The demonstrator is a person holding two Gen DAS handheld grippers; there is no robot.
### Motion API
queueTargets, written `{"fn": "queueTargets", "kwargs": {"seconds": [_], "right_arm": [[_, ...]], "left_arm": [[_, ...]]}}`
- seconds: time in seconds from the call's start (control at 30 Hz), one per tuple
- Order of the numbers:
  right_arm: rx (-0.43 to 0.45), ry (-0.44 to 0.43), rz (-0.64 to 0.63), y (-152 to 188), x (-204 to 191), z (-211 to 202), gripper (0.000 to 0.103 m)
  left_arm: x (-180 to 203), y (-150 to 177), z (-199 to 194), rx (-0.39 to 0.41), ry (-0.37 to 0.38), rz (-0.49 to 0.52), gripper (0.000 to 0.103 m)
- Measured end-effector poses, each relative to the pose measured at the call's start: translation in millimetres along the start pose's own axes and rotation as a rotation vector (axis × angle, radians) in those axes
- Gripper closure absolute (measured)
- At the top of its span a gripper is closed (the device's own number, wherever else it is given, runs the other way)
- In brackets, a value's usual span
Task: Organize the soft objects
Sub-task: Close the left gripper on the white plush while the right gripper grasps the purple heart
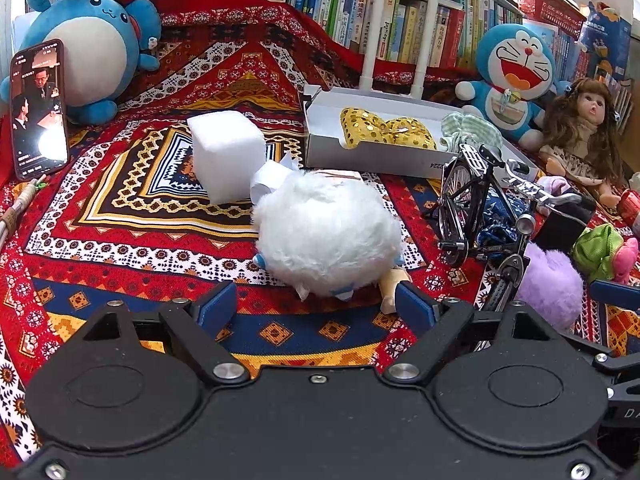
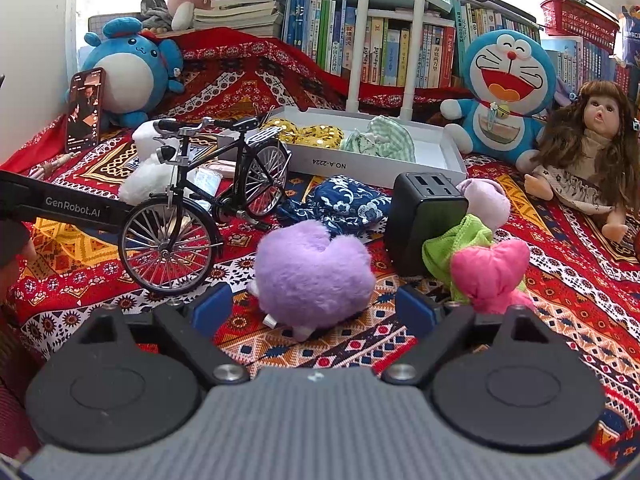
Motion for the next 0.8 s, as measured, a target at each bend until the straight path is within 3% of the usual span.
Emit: {"fn": "queueTargets", "kwargs": {"seconds": [0.8], "right_arm": [[0.024,-0.017,0.013,-5.5,-5.0,4.0,0.015]], "left_arm": [[-1.5,-19.4,3.4,0.005,0.078,-0.064,0.023]]}}
Point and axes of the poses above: each gripper's, at about its wrist camera, not at the fingertips, and z roughly the way its jaws point, x to its right, y to its underside, the point moved 8 cm from there along z, roughly the way its jaws point, and after that the axes turned 8 degrees about -x, right-handed, at the moved point
